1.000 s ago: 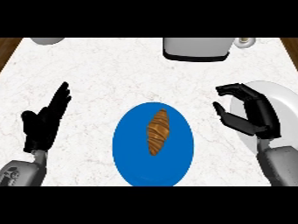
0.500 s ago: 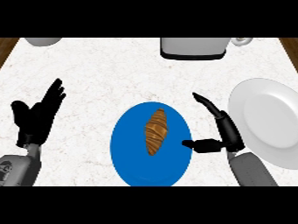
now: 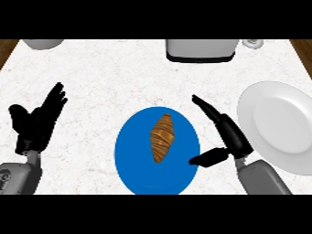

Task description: Pick the croissant from the plate and place it in the plate

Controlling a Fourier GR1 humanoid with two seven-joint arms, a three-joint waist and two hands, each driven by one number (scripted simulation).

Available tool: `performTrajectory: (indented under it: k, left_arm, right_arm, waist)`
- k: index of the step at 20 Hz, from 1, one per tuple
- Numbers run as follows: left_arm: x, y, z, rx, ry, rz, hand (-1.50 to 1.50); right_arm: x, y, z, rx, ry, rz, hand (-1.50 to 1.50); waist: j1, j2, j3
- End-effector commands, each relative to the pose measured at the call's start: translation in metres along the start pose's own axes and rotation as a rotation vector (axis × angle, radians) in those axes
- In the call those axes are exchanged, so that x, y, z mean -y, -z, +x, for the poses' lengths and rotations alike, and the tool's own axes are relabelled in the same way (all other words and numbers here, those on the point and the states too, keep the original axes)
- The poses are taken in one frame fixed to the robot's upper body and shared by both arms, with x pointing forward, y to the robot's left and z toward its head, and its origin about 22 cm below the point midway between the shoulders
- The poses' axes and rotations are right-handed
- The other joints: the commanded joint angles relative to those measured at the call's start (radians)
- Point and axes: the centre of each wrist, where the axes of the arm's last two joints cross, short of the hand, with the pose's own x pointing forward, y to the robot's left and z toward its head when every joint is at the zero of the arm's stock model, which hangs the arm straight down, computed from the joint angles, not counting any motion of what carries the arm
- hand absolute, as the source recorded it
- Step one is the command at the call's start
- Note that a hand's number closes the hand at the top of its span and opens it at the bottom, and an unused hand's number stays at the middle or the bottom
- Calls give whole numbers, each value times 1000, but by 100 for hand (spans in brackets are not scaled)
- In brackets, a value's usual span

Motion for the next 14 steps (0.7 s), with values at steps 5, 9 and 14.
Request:
performTrajectory:
  k: [5,9,14]
  left_arm:
    - [8,-7,11,-7,6,-6,0]
    - [9,-11,-6,-10,-7,-23,0]
    - [-5,-11,18,6,-3,-5,0]
  right_arm:
    - [2,11,43,-137,-136,186,-150]
    - [-13,28,24,-181,-243,197,-150]
    - [-27,43,58,-243,-320,250,-150]
  waist:
    - [0,-3,0]
    - [5,1,0]
    - [5,-1,0]
